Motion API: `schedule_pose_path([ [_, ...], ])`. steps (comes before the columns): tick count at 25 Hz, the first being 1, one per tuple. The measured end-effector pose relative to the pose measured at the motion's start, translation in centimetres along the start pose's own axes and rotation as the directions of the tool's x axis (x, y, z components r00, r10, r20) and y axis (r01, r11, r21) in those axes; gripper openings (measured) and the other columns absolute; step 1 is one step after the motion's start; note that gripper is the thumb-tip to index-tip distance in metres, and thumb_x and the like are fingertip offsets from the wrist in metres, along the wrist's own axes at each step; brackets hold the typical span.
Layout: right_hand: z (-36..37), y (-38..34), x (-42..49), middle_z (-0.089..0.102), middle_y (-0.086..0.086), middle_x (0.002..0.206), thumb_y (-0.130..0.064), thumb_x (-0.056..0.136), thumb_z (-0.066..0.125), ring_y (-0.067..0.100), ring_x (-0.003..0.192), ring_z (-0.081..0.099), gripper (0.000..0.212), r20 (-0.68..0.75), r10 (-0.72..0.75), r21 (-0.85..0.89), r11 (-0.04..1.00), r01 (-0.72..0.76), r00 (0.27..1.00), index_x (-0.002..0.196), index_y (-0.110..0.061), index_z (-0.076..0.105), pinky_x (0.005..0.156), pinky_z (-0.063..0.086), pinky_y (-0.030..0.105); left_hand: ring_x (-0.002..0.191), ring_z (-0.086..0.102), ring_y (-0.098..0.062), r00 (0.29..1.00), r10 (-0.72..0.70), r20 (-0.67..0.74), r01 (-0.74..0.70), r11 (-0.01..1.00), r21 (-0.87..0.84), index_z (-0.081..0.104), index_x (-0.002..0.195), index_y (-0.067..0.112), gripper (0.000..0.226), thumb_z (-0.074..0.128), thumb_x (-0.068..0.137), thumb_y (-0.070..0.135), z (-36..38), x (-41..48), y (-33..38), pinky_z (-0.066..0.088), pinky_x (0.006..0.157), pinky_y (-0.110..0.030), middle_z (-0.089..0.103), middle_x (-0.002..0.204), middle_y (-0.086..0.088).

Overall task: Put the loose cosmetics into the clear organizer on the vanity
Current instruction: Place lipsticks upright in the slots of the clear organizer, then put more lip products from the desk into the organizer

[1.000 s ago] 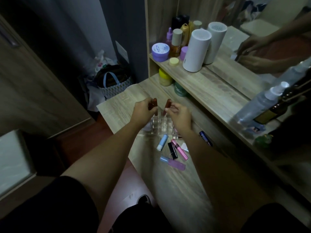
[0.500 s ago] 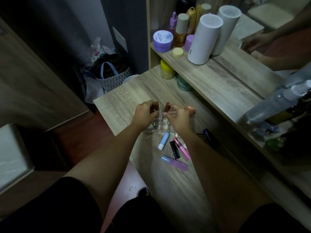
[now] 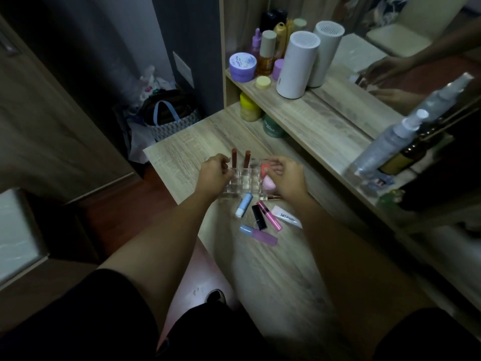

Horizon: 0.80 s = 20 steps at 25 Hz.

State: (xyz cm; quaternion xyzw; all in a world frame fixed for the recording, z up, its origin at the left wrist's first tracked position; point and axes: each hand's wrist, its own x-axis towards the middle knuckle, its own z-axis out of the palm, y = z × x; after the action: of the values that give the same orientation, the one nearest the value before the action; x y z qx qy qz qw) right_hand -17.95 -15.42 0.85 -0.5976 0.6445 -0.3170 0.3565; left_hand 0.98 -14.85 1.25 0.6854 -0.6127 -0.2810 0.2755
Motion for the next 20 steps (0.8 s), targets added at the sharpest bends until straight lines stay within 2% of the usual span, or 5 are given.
schedule_pose_path([
  [3,-1.7,2.0,-2.0,0.070,0.012,0.105,-0.006,0.086,0.062,0.020,0.091,0.065,0.023,-0.032,-0.020,-0.144,0.989,0.015,0.999,0.109,-0.008,0.065,0.085,0.055,0.035,0.079,0.062,-0.029,0.996,0.049,0.069,-0.051,0.998,0.034,0.062,0.088,0.002,0.008,0.063,0.083,0.008,1.3,-3.3,-0.1,0.052,0.074,-0.038,0.067,0.088,-0.020],
  [5,-2.2,3.6,-2.8,0.069,0.014,0.109,-0.008,0.089,0.058,0.026,0.095,0.065,0.021,0.063,-0.032,-0.330,0.943,0.051,0.997,0.108,-0.008,0.066,0.086,0.052,0.035,0.075,0.059,-0.026,0.974,0.124,0.188,-0.138,0.988,0.063,0.064,0.082,0.004,0.007,0.064,0.082,0.012,2.4,-5.9,-0.8,0.052,0.073,-0.040,0.067,0.086,-0.017],
  [9,-1.8,5.2,-3.0,0.063,0.013,0.116,-0.006,0.090,0.052,0.027,0.104,0.059,0.028,0.276,0.015,-0.632,0.756,0.170,0.961,0.116,-0.012,0.063,0.089,0.047,0.033,0.100,0.053,-0.027,0.858,0.242,0.453,-0.368,0.905,0.214,0.063,0.106,0.011,0.030,0.066,0.082,0.028,3.9,-9.0,-2.7,0.048,0.086,-0.037,0.061,0.108,-0.014],
  [16,-0.4,6.3,-2.6,0.056,0.013,0.121,-0.013,0.089,0.058,0.028,0.111,0.052,0.033,0.291,-0.083,-0.701,0.659,0.272,0.953,0.121,-0.010,0.053,0.096,0.045,0.038,0.113,0.048,-0.029,0.835,0.218,0.504,-0.415,0.852,0.319,0.056,0.125,0.015,0.041,0.063,0.085,0.022,5.1,-9.2,-3.8,0.044,0.092,-0.038,0.056,0.124,-0.010],
  [20,-0.1,6.5,-2.6,0.061,0.016,0.113,-0.008,0.089,0.057,0.029,0.103,0.058,0.025,0.336,-0.072,-0.685,0.666,0.297,0.939,0.114,-0.004,0.053,0.086,0.044,0.035,0.112,0.051,-0.029,0.846,0.187,0.500,-0.353,0.899,0.260,0.057,0.121,0.010,0.037,0.063,0.086,0.020,5.1,-9.2,-3.8,0.041,0.094,-0.034,0.059,0.122,-0.016],
])
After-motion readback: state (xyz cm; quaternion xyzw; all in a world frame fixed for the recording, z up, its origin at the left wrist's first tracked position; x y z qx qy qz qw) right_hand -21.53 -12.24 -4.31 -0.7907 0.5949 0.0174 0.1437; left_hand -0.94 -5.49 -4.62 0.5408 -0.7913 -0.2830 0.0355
